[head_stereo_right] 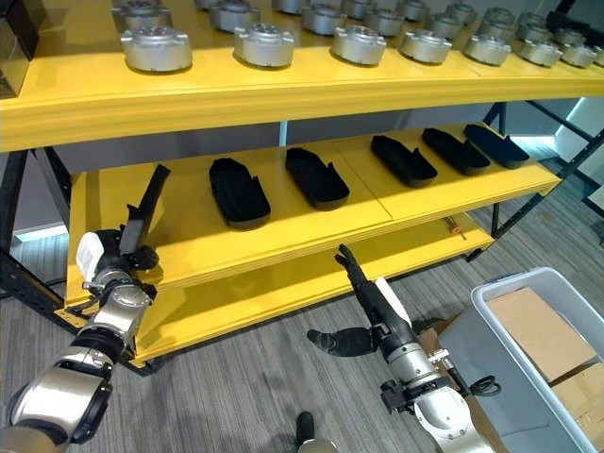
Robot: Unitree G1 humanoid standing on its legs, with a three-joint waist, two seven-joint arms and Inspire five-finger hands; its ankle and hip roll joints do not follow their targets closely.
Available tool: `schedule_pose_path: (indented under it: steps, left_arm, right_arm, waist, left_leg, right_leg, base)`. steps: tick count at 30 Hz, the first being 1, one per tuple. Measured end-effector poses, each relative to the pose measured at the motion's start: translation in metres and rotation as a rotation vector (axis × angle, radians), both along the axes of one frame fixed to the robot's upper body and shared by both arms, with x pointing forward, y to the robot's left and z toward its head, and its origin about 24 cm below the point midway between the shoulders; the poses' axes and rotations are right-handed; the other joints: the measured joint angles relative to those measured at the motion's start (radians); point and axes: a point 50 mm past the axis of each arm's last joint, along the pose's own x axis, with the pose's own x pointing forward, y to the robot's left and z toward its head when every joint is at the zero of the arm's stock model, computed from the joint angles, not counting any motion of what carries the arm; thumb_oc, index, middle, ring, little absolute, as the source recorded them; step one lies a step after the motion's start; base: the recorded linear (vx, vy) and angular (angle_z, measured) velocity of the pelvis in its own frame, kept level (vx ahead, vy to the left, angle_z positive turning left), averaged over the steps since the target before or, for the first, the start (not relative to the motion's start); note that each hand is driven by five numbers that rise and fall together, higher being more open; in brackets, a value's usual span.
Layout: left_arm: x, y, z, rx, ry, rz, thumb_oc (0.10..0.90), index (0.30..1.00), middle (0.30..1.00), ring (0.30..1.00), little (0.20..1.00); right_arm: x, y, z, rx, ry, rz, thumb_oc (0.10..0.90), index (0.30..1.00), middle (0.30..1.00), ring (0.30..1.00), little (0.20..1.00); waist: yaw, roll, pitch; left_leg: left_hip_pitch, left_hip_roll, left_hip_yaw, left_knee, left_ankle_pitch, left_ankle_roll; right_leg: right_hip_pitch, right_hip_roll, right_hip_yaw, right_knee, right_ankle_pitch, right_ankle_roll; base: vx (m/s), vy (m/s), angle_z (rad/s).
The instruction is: Move parts from the plastic box to the shelf.
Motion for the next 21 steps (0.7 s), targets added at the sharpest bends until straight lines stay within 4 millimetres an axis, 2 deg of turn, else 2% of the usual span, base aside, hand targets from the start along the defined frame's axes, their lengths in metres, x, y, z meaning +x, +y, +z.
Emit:
schedule_pose_path:
  steps: [1,6,21]
  left_arm:
    - [0.002,0.004,0.007,0.014,-0.016,0.006,0.400,0.300,0.300,0.300,0.300]
    - [0.004,0.015,0.018,0.047,-0.020,0.020,0.400,0.300,0.300,0.300,0.300]
    - [0.005,0.032,0.039,0.100,-0.043,0.048,0.400,0.300,0.300,0.300,0.300]
  right_arm:
    - [0.001,0.000,0.001,-0.002,-0.003,0.006,0.900,1.000,1.000,1.000,1.000]
    - [0.001,0.000,0.001,-0.013,0.001,0.019,0.900,1.000,1.000,1.000,1.000]
    - [0.002,-0.001,0.004,-0.030,0.003,0.053,0.900,1.000,1.000,1.000,1.000]
  waist:
    - [0.001,0.000,0.021]
    - [0.000,0.004,0.050]
    - [0.010,0.006,0.071]
  left_leg:
    - [0.000,0.002,0.000,0.000,0.002,-0.002]
    - [0.000,0.003,0.000,0.000,0.001,-0.002]
    - [-0.031,0.003,0.001,0.000,0.002,-0.004]
  right_leg:
    - [0.000,0.002,0.000,0.000,0.001,-0.002]
    - [-0.001,0.003,0.000,0.000,0.001,-0.002]
    - [-0.033,0.003,0.000,0.000,0.003,-0.004]
  base:
    - [0.00,0.000,0.00]
    - [0.00,0.000,0.00]
    - [0.01,0.002,0.00]
